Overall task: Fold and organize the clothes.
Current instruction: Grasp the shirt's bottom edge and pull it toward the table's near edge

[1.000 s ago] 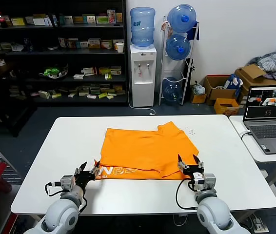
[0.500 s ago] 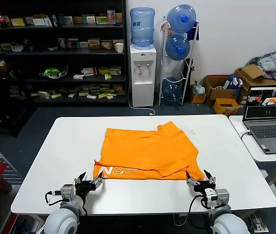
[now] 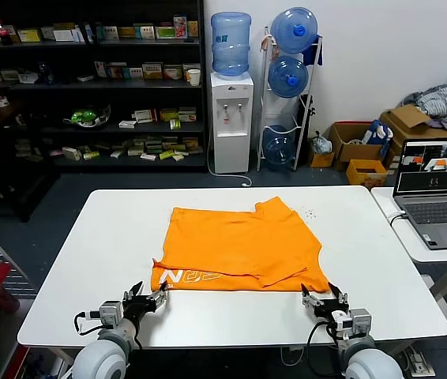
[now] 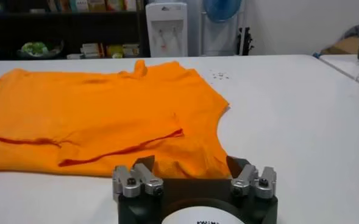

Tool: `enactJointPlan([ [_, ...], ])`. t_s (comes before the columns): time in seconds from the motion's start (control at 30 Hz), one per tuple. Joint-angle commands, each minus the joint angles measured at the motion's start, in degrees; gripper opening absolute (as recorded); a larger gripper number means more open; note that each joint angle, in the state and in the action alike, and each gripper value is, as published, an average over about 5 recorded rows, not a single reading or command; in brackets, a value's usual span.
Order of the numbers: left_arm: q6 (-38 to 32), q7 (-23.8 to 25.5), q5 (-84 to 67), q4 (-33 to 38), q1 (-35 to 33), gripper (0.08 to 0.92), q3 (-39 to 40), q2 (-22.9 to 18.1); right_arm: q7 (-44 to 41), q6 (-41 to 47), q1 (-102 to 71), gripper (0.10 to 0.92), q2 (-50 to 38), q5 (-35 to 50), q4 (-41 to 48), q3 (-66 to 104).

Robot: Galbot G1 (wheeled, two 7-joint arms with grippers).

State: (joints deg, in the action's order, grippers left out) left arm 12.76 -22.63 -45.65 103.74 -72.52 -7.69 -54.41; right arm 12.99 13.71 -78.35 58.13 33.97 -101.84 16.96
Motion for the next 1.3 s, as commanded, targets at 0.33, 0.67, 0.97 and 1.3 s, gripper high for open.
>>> enactJointPlan([
  [0.33,-0.15,0.24,0.10,-0.64,0.21,0.400,0.61,-0.45,-0.47,-0.08,-0.80,0.387,-0.48,0.51,0.14,0.35],
  [0.67,-0.24,-0.10,0.01,0.17,0.16,0.122,0.69,0.00,0.00,-0.73,-1.36,0.130,-1.07,0.66,-0.51,0.65],
  [0.97,1.07,-2.97,-6.68,8.20,-3.09,0.090,-1.00,7.25,2.84,0.21,-8.38,0.125,-7.33,5.15,-9.91,2.65],
  [1.3,3.48,-7.94,-14.04,17.29,-13.54,0.090,-2.66,12.28,5.37,1.51,-21.30,0.125,-11.34,7.97,-17.26,7.33],
])
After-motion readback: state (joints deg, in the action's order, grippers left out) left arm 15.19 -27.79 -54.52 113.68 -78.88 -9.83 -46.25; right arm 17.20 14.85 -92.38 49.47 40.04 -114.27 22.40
